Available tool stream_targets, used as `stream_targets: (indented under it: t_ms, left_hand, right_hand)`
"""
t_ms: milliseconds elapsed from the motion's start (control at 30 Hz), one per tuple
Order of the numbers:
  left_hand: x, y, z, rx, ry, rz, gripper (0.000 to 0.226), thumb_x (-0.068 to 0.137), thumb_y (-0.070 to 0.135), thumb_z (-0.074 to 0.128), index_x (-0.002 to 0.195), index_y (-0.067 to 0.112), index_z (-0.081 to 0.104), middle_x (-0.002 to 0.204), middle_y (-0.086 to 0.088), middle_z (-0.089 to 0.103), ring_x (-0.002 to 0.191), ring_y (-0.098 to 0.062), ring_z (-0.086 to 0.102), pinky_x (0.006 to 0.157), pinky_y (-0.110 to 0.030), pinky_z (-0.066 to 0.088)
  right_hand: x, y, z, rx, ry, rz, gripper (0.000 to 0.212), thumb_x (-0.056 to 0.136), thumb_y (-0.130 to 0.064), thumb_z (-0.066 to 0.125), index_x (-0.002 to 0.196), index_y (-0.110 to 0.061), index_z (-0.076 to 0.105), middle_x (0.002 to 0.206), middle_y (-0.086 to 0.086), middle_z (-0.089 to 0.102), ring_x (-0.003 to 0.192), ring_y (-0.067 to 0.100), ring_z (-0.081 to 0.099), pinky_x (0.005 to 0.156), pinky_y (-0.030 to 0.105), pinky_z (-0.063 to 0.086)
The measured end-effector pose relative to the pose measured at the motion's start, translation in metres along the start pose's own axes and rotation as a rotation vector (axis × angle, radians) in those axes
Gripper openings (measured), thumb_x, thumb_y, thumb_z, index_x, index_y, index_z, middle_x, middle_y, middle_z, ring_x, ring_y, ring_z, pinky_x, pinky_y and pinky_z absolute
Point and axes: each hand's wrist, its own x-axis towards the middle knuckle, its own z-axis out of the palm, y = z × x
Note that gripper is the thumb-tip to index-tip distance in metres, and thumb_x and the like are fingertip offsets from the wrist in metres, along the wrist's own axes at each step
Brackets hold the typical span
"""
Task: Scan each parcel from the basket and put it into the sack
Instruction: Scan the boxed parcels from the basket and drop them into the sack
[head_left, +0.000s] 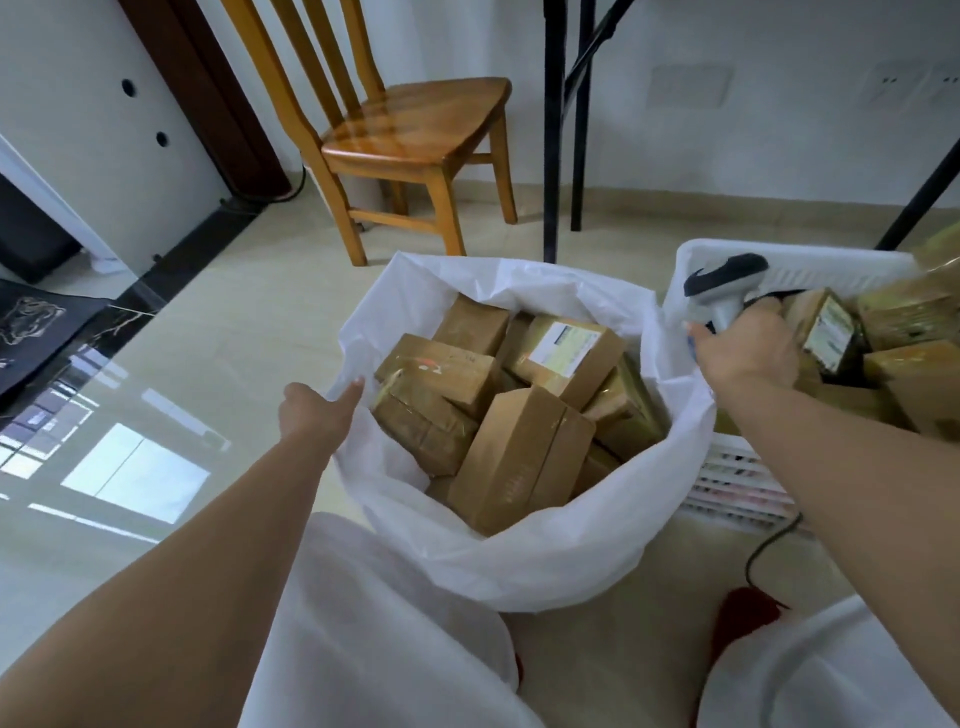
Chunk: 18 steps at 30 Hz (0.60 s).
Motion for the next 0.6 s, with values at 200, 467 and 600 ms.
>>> stream_targets:
  t_ms: [200, 467, 600]
  left_hand:
    - [0.054, 0.012, 0.010, 0.071, 0.014, 0.093, 0.078, 0.092, 0.048, 0.060, 0.144, -0.004, 0.037, 0.143, -0.025, 0.047, 0.135, -0.037, 0.043, 0.109, -0.040, 0.034]
    - [0.103, 0.029, 0.032, 0.171, -0.172, -0.021, 0.063, 0.101, 0.041, 0.046, 0.128, -0.016, 0.051, 0.131, -0.032, 0.053, 0.120, -0.046, 0.052, 0.101, -0.047, 0.044]
    - [0.107, 0.029, 0.040, 0.220, -0.123, 0.048, 0.028, 0.095, 0.016, 0.054, 0.098, -0.008, 0.068, 0.100, -0.025, 0.067, 0.092, -0.038, 0.062, 0.079, -0.038, 0.050]
  right_hand:
    - [0.048, -0.018, 0.028, -0.013, -0.095, -0.020, 0.061, 0.082, -0.046, 0.074, 0.119, -0.002, 0.054, 0.114, 0.018, 0.063, 0.104, 0.039, 0.062, 0.082, 0.043, 0.051]
    - [0.072, -0.014, 0.079, 0.063, -0.359, 0.147, 0.064, 0.076, -0.048, 0.078, 0.112, 0.001, 0.059, 0.099, 0.016, 0.066, 0.088, 0.034, 0.064, 0.077, 0.040, 0.054]
    - [0.067, -0.018, 0.096, 0.039, -0.412, 0.145, 0.038, 0.082, -0.017, 0.075, 0.111, 0.003, 0.058, 0.105, 0.022, 0.064, 0.089, 0.036, 0.061, 0.075, 0.039, 0.052]
